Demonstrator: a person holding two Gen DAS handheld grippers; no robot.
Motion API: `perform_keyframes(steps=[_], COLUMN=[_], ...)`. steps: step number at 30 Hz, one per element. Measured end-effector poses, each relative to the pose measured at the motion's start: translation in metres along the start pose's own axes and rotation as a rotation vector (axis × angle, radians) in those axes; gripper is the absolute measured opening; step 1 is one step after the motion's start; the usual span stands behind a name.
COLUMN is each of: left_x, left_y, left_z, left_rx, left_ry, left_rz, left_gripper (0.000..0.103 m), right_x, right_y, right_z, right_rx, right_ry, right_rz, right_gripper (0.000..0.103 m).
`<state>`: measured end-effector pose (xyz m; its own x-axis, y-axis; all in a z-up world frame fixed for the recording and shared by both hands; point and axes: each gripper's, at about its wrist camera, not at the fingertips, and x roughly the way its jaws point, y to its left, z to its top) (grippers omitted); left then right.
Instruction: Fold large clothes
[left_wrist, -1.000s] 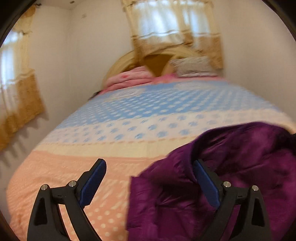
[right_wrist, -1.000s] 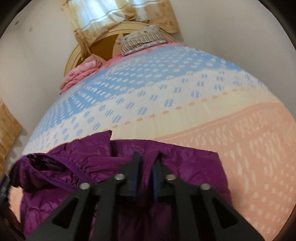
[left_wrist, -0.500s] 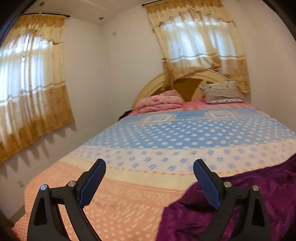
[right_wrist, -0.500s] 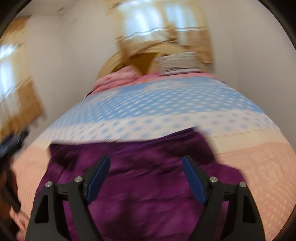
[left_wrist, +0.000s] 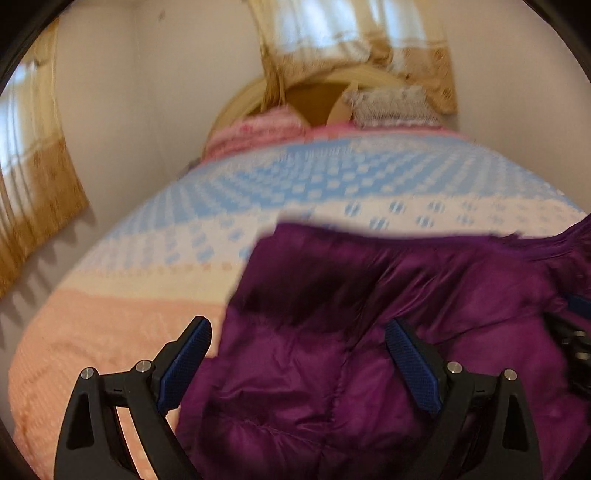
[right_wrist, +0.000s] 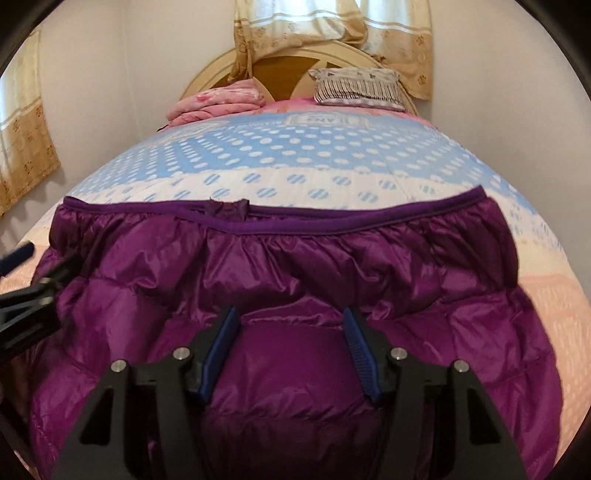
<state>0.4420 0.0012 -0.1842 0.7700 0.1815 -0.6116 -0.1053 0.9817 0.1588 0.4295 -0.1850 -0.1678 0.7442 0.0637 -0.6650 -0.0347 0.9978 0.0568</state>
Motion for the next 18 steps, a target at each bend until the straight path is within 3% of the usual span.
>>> perform_keyframes(steps=[2,5,18], left_x=[0.019,0.031,0.042], left_y=[0.001,0.003,0.007], left_z=[-0.006,-0.008,-0.009], left_rx=[-0.030,-0.064,-0.087], left_ry=[0.068,0.102,0.162], left_rz=[-0.028,-0.059,-0.077], left_gripper=[0.096,0.096,0.099], right_x=[0.001,0.007,0.023], right_y=[-0.002,0.002,0.005], right_z=[-0.001,0.001,0.001], right_rx=[0.011,0.012,-0.004], right_ry=[0.002,0.016,0.078], right_rz=[0.017,0.026,0.018], right_gripper=[0.063,0.064,0.067])
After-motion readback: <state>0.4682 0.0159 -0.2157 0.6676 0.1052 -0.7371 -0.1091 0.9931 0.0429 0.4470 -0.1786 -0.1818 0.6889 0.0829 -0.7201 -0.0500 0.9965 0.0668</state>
